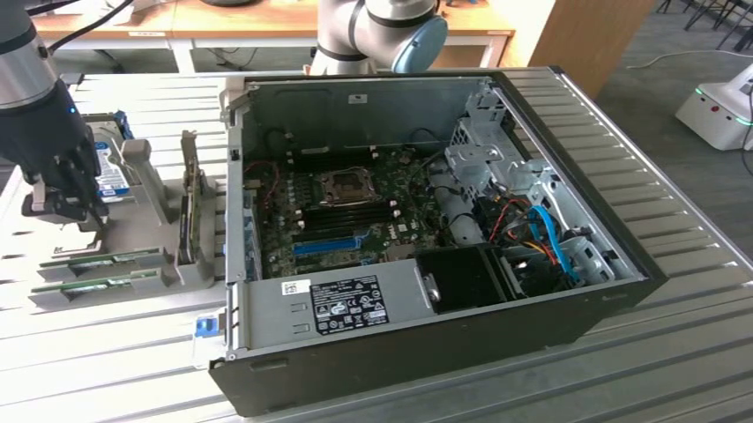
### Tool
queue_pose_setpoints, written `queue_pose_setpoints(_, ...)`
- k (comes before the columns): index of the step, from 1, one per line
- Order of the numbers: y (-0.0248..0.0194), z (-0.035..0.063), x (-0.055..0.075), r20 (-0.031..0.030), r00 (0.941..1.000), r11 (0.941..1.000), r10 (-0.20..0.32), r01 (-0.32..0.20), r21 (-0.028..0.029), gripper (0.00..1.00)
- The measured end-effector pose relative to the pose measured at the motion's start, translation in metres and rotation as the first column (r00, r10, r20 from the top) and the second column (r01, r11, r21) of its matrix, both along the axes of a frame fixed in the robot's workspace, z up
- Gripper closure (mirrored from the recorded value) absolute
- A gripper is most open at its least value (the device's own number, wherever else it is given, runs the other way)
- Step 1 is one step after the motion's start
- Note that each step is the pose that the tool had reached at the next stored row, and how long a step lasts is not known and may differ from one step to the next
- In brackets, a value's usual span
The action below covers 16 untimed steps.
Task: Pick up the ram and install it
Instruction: 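Pick up the ram and move it above insertion slot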
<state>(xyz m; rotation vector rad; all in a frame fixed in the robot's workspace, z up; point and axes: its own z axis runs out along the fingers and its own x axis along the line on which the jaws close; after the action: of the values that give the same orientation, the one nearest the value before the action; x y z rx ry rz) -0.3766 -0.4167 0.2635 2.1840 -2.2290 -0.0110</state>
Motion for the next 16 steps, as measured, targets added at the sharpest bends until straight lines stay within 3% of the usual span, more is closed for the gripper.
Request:
queue_pose_setpoints(11, -0.0006, -0.0002, 0.000, 0.0002, 1.0000, 1.0000, 0.000, 0.000, 0.0001, 0.71)
queue_pose_setpoints(12, -0.0014, -0.0002, 0.000, 0.0001, 1.0000, 1.0000, 0.000, 0.000, 0.0000, 0.71)
queue_pose_setpoints(13, -0.0068, -0.0001, 0.000, -0.0001, 1.0000, 1.0000, 0.000, 0.000, 0.0000, 0.71)
queue_pose_setpoints(16, -0.0116, -0.0001, 0.000, 0.0000, 1.0000, 1.0000, 0.000, 0.000, 0.0000, 0.71)
